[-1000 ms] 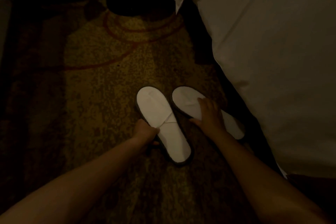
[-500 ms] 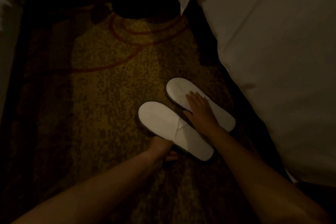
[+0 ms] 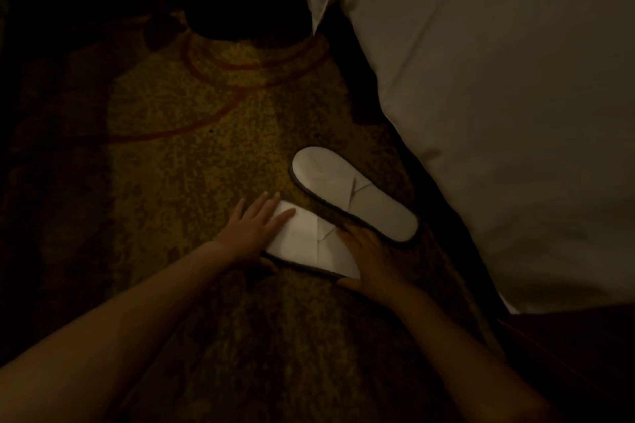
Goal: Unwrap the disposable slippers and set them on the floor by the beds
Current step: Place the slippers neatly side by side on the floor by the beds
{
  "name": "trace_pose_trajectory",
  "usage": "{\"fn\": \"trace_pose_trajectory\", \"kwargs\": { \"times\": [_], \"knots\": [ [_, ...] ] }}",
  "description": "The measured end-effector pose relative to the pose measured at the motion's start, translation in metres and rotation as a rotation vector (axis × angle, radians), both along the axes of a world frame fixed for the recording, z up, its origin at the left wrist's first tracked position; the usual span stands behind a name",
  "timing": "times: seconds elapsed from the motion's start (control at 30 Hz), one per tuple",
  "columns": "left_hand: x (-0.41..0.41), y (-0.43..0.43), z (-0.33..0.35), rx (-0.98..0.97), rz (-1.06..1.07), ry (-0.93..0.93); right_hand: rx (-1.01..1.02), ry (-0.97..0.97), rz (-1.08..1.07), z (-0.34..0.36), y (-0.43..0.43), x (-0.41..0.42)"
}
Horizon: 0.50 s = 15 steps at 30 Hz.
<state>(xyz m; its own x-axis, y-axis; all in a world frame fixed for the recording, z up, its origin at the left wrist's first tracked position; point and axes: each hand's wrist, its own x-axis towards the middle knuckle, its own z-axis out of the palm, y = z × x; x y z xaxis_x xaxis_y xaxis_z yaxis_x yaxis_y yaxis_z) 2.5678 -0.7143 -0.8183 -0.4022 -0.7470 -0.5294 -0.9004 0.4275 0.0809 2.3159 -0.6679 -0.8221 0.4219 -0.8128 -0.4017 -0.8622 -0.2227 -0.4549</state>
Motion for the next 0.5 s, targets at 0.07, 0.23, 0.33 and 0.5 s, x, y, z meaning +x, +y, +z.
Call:
{"fn": "trace_pose_trajectory", "kwargs": {
  "times": [0.07,0.23,0.33,0.5],
  "knots": [
    [0.000,0.005,0.001,0.013,-0.017,0.037,0.061,-0.049,0.025,0.004,-0.004,-0.015],
    [-0.017,0.046,-0.001,0.001,-0.016,0.108,0.091,-0.033,0.105,0.008,0.001,-0.038],
    [-0.020,0.060,-0.001,-0.032,-0.020,0.111,0.117,-0.017,0.125,0.010,0.008,-0.037],
    [-0.018,0.052,0.005,-0.042,0.055,0.181,-0.094,-0.188,-0.456,0.023,0.000,-0.032]
  ]
}}
